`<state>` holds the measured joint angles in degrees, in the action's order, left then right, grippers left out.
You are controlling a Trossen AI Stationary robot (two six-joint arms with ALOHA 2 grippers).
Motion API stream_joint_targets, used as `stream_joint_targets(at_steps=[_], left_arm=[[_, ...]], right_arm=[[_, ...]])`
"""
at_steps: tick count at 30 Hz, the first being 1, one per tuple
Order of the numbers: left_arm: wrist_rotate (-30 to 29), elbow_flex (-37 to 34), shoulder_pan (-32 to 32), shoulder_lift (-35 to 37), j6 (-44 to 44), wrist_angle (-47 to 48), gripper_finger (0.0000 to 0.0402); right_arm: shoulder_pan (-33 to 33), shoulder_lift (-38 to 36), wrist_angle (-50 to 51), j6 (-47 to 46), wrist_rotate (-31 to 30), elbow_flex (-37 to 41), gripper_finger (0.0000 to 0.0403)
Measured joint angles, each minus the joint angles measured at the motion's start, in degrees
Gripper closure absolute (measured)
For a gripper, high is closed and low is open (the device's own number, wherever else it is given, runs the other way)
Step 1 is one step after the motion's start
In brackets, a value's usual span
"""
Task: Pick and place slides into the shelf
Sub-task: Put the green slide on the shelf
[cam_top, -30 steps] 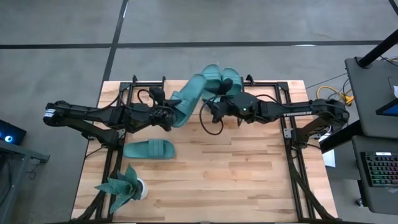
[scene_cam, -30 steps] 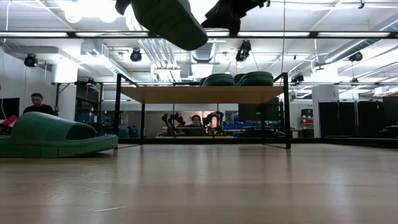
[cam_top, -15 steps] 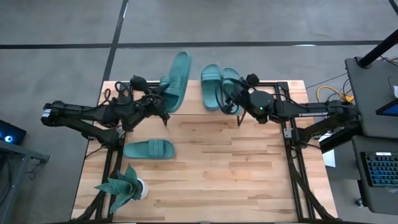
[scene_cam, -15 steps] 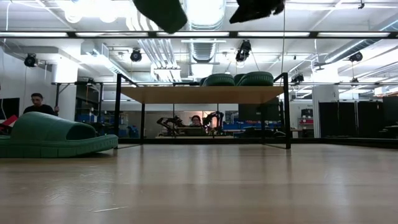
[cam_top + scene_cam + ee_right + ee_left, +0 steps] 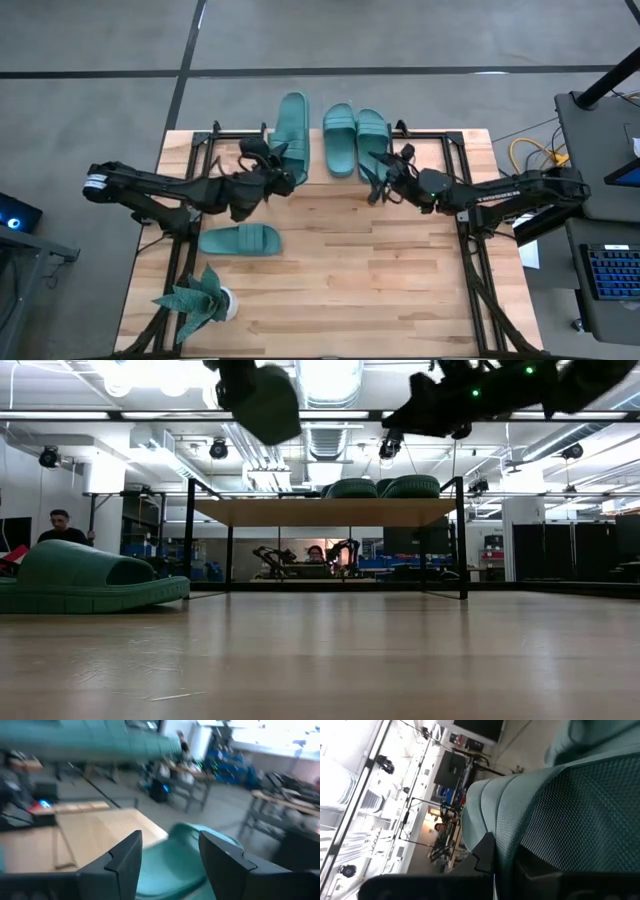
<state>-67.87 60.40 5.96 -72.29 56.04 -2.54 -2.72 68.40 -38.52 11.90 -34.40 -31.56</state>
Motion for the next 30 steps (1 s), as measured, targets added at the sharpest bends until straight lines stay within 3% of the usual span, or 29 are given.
stream_joint_targets(at_steps=[5,12,18,24,30], left_arm=[[-0.12,-0.78,-0.09,-1.55,-1.53,-0.03,0.0402],[-0.31,-0.87,-0.27,-3.77,-4.78,-0.20,0.0402],[-6.45,-0.90,-0.35,-7.41,-3.62,0.10,0.0402],[-6.34,-0.90,-0.33,-10.32,-4.39,0.32,0.0402],[-6.34,-1.11,-0.33,-11.89,-8.33,5.25,0.0402]], right_arm=[[0.30,-0.21,-12.04,2.90,2.04,4.15,0.0216],[0.35,-0.42,-11.89,7.90,1.99,4.06,0.0217],[0.35,-0.50,-11.80,14.99,-1.43,4.05,0.0218],[0.34,-0.50,-11.37,16.64,-6.68,4.17,0.0218],[0.32,-0.50,-11.28,16.65,-6.79,4.24,0.0218]])
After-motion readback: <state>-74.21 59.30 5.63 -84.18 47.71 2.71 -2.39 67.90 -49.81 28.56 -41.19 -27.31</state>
